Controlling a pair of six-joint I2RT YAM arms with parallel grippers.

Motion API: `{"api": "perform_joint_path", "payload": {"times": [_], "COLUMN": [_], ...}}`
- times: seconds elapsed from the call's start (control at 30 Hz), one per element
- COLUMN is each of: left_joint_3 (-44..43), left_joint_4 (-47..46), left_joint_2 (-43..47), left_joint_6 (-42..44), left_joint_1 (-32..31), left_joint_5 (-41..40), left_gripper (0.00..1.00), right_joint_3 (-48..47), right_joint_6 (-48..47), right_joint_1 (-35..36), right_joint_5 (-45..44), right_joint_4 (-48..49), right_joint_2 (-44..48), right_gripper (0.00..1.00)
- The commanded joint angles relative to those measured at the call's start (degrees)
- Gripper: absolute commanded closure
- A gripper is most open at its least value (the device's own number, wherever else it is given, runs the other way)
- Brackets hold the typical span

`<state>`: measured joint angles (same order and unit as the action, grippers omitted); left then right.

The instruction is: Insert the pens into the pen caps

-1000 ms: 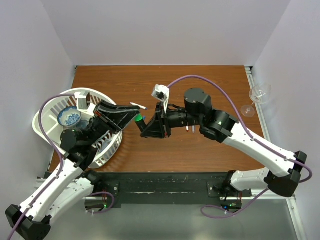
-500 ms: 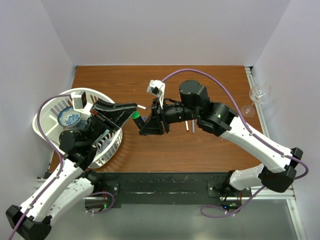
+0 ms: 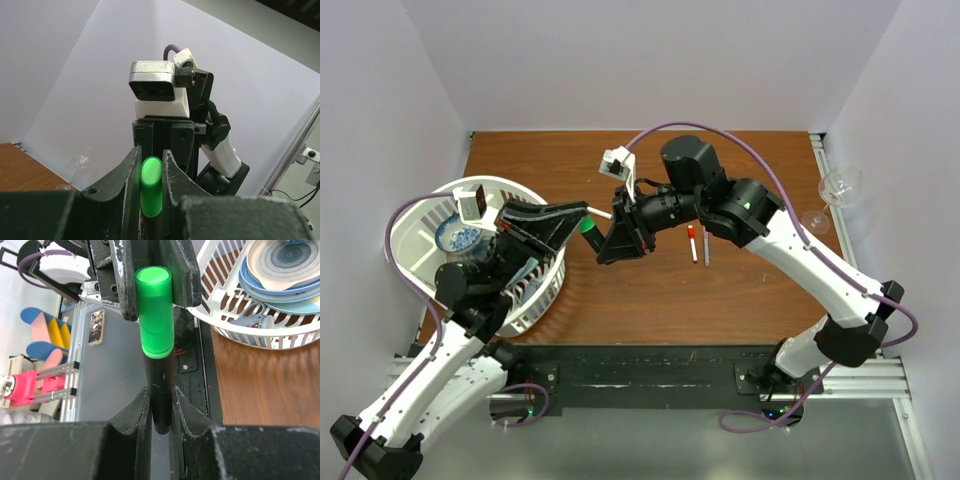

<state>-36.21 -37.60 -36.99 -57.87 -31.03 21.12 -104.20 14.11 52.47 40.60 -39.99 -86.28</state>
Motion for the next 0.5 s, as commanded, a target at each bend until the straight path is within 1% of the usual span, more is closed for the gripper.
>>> {"api": "perform_joint_path", "payload": {"times": [0.0,0.13,0.2,0.3,0.37,0.47], "left_joint_3": [4.6,4.7,5.4,4.3,3.7,0.9], "left_joint_4": [19.7,19.1,17.7,22.2,24.4,33.4], "left_joint_2": [-2.4,-3.8,-3.8,-3.4,-3.6,-3.2], "left_joint_6": [0.7,-0.3,-3.0,-2.4,-2.9,0.3], "left_joint_1": [-3.8,-4.4,-4.6,-4.7,-4.6,-4.6], "left_joint_5": [34.9,37.8,38.7,39.1,40.2,40.0], "left_gripper": [1.00,1.00,1.00,1.00,1.00,1.00], "right_joint_3": [-9.5,-10.4,-9.4,-10.4,-9.4,-8.0], "right_joint_6": [-1.6,-1.6,-3.5,-7.2,-8.3,-9.6], "right_joint_1": [-4.1,-4.1,-4.2,-4.1,-4.1,-4.1], "right_joint_5": [-6.7,-4.1,-2.9,-1.4,-0.1,-3.3], "right_joint_4": [32.6,34.2,35.1,33.7,36.0,35.6], "right_joint_2": [-0.4,-1.9,-1.6,-1.3,0.0,1.5], "right_gripper": [1.00,1.00,1.00,1.00,1.00,1.00]}}
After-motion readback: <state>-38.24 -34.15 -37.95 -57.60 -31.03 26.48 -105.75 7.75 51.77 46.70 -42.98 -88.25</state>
